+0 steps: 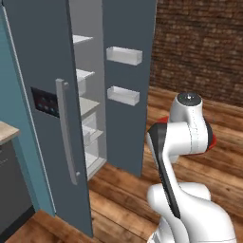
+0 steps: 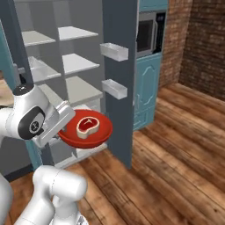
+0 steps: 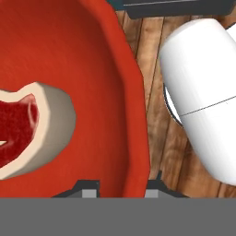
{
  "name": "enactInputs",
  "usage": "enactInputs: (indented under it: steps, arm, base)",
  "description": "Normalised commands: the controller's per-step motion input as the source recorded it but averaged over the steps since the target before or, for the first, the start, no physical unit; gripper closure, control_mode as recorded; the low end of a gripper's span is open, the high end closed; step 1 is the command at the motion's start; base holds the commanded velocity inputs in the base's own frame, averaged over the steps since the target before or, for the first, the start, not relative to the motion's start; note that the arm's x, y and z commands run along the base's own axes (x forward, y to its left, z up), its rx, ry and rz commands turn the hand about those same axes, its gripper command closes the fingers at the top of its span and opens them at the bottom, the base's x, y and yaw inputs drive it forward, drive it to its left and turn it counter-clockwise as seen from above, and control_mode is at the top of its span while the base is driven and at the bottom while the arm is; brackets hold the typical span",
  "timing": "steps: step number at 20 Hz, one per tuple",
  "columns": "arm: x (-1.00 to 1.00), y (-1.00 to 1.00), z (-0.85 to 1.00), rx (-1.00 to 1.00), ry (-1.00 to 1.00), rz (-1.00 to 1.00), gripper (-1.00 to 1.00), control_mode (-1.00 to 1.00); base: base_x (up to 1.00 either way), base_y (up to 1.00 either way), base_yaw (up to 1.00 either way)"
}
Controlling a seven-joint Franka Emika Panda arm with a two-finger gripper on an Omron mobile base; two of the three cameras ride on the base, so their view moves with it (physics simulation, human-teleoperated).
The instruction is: Place one of the steaks on the plate and the other in the bowl. Then place the bowl in the fridge.
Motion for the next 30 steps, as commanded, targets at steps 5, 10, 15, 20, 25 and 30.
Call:
enactInputs:
  steps: [5, 10, 15, 20, 25, 30]
  arm:
    - [0.00, 0.00, 0.00, 0.00, 0.00, 0.00, 1.00, 1.00]
    - [0.00, 0.00, 0.00, 0.00, 0.00, 0.00, 1.00, 1.00]
    - [0.00, 0.00, 0.00, 0.00, 0.00, 0.00, 1.00, 1.00]
    - [0.00, 0.00, 0.00, 0.00, 0.00, 0.00, 1.00, 1.00]
    - [0.00, 0.00, 0.00, 0.00, 0.00, 0.00, 1.00, 1.00]
    - [0.00, 0.00, 0.00, 0.00, 0.00, 0.00, 1.00, 1.00]
  base:
    - [0.23, -0.58, 0.34]
    - [0.19, -0.72, 0.34]
    - [0.17, -0.69, 0.34]
    - [0.21, -0.47, 0.36]
    - [0.26, -0.38, 0.36]
    - [0.26, -0.42, 0.36]
